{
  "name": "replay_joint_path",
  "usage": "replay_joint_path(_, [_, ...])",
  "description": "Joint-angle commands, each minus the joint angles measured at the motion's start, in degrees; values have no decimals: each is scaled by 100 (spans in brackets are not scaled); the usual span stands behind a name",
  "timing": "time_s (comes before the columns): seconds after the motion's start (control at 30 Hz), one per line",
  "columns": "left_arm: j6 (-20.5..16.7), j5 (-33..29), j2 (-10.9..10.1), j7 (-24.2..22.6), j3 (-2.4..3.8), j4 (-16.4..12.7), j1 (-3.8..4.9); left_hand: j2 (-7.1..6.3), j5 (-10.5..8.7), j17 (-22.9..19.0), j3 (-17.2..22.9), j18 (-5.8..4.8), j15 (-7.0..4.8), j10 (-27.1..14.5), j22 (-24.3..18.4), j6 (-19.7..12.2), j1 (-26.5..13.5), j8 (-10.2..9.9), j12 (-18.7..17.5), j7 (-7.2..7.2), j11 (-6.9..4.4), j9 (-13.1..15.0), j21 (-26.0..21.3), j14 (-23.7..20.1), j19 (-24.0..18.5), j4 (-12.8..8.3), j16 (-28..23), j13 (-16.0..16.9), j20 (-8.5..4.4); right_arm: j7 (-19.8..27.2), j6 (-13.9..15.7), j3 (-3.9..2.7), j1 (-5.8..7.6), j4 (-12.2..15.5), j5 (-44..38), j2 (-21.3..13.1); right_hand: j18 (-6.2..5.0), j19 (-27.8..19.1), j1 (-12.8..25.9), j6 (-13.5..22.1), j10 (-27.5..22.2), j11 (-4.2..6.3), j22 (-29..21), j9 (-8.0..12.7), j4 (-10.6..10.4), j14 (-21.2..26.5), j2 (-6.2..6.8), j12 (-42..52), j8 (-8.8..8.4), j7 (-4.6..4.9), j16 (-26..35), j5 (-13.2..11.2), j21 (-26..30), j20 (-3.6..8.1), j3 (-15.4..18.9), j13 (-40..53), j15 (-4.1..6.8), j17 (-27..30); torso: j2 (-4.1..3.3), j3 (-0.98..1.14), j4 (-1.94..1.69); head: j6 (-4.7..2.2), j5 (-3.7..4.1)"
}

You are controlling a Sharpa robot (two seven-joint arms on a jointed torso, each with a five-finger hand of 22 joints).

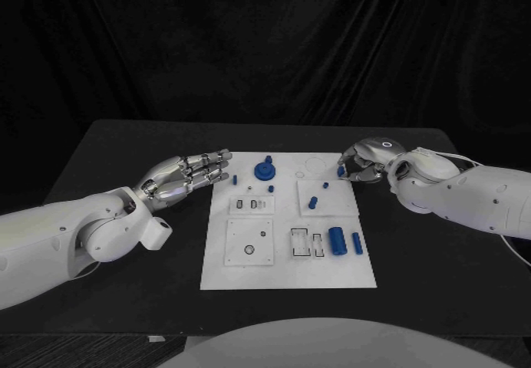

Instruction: Assemble the parts on the task board

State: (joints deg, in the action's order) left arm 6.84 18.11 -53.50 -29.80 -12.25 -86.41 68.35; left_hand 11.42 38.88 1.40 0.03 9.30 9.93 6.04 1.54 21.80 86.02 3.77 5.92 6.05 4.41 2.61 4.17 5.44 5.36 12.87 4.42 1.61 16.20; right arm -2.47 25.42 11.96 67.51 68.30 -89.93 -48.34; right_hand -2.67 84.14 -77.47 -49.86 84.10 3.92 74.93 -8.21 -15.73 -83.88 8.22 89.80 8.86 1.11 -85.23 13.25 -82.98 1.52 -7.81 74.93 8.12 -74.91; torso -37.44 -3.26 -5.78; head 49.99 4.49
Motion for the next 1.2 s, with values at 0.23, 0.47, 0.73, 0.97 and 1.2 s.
replay_joint_path(0.23, [128, -7, 11, 17, 5, -5, -11, -65, 4, 0, 39, 93, 9, -28, -10, -39, -7, -20, -27, 18, -2, -5, -40, -26, -43, 3, 1, -3, -4, -119, 26, -2, -36, -28, -16, 23, 68, 280, -175, -56, 590, -24, 1242, -53, 93, -481, -7, 20, 97, -19, -24, -58, 54, -32, -13, 1507, -34, -761, 1, -1, -2, 1, -26])
replay_joint_path(0.47, [149, -7, 6, 50, 5, -3, -13, -64, 4, 0, 43, 92, 12, -28, -10, -35, -9, -19, -27, 20, 1, -4, -42, -27, -45, 3, 1, -3, -3, -147, 44, -2, -42, -48, -16, 42, 64, 272, -213, -83, 590, -23, 1236, -85, 107, -480, -42, 20, 147, -18, -23, -66, 71, -30, -21, 1507, -32, -755, 0, -2, -3, 1, -25])
replay_joint_path(0.73, [165, -7, 13, 68, 5, 2, -15, -64, 4, 0, 43, 92, 12, -28, -10, -35, -9, -19, -27, 20, 1, -4, -42, -27, -45, 3, 1, -3, -3, -160, 44, -2, -45, -66, -16, 56, 63, 269, -214, -94, 590, -25, 1234, -99, 104, -477, -68, 20, 171, -14, -15, -62, 78, -30, -25, 1507, -32, -741, 0, 1, 3, 1, -23])
replay_joint_path(0.97, [178, -7, 24, 80, 5, 7, -17, -64, 2, -1, 52, 90, 16, -30, -13, -40, -14, -19, -28, 25, 7, -4, -48, -30, -53, 2, -1, -3, -2, -153, 27, -2, -47, -98, -16, 87, 60, 262, -176, -110, 590, -37, 1229, -126, 79, -471, -96, 20, 212, 7, -2, -82, 94, -32, -8, 1507, -38, -716, 1, -1, 2, 1, -28])
replay_joint_path(1.2, [187, -7, 31, 85, 5, 10, -20, -64, 2, -1, 52, 90, 16, -30, -13, -40, -14, -19, -28, 25, 7, -4, -48, -30, -53, 2, -1, -3, -2, -133, 74, -3, -48, -148, -16, 131, 55, 254, -243, -231, 590, -46, 1223, -228, 146, -467, -210, 20, 379, 9, 4, -101, 117, -42, -31, 1507, -50, -699, 0, -1, 0, 1, -30])
